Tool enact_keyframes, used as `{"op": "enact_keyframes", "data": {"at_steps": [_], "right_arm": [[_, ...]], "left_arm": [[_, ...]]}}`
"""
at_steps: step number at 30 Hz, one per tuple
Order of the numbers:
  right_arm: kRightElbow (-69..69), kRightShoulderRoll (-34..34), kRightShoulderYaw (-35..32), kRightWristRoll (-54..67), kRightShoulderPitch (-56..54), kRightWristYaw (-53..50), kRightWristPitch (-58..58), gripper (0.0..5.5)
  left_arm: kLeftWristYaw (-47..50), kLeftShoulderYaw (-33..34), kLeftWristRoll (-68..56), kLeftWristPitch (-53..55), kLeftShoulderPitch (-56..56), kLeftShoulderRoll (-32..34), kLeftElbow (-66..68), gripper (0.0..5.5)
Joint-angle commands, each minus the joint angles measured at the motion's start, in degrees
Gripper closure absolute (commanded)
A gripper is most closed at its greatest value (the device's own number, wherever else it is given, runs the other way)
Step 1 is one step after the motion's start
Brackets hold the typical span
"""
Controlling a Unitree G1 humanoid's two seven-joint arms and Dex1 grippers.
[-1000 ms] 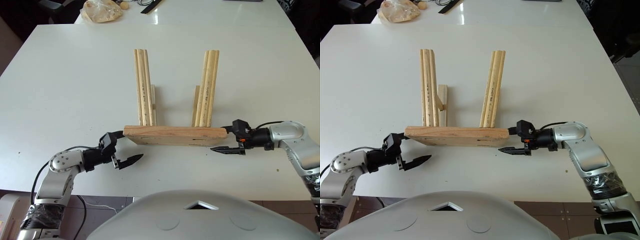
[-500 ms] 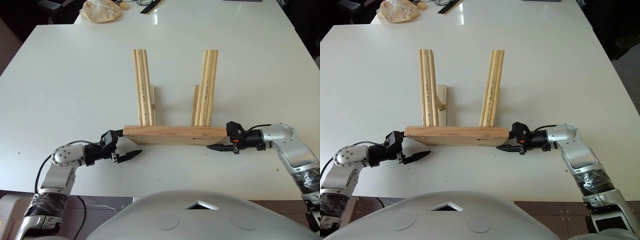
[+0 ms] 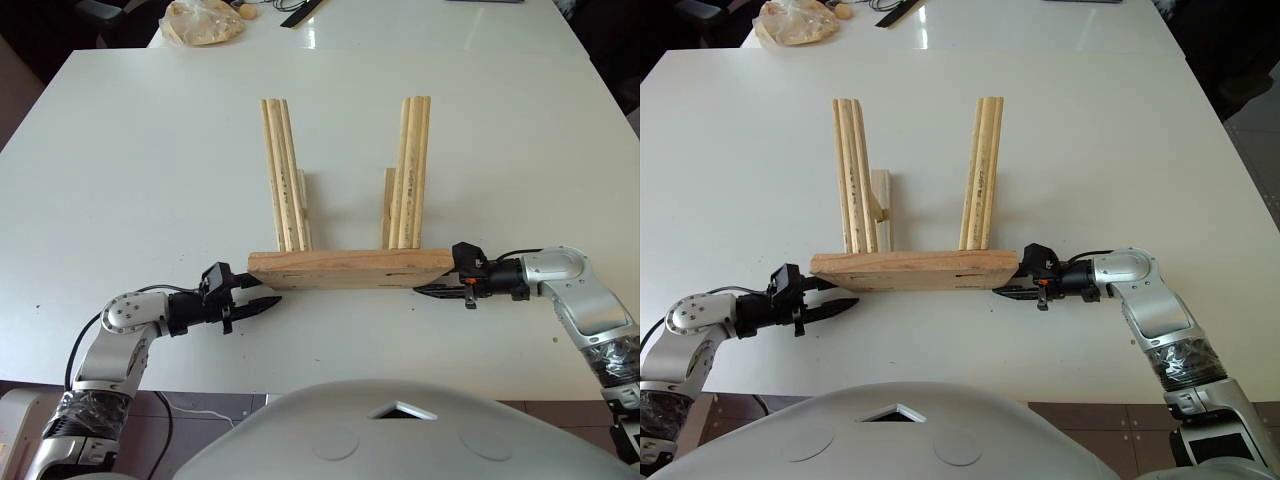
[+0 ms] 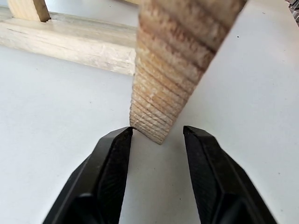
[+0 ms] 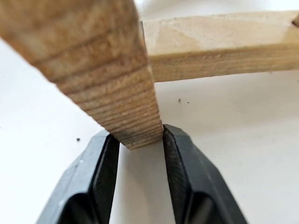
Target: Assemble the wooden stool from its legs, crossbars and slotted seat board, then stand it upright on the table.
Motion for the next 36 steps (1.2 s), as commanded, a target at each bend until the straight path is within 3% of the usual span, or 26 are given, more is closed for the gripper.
{"op": "enact_keyframes", "data": {"at_steps": [1,9,18,28,33,36], "right_arm": [[-0.3,0.7,-0.2,0.6,-0.5,-0.3,1.1,4.14],[-0.8,0.7,-0.4,0.6,-0.4,-0.1,1.3,4.14],[-1.8,0.9,-0.7,0.8,-0.8,0.7,2.1,4.17],[-1.8,0.5,-1.0,0.4,-0.6,1.2,1.4,4.17],[-1.4,0.3,-0.3,-0.3,-1.2,1.6,0.9,4.17],[-1.1,0.1,0.1,-0.5,-1.5,1.7,0.6,4.18]], "left_arm": [[-1.1,-0.9,-0.1,0.8,0.0,-0.3,-0.2,4.15],[0.1,-0.8,-2.8,3.9,-0.3,-1.8,-6.0,4.86],[4.0,-0.5,-0.5,7.1,-1.9,-2.4,-8.7,5.06],[5.1,-0.2,4.1,7.9,-4.5,0.5,-1.9,3.52],[2.5,1.0,-1.5,8.7,-4.9,-0.6,-5.7,2.79],[-0.6,0.8,-5.5,11.7,-5.1,0.0,-7.3,2.74]]}}
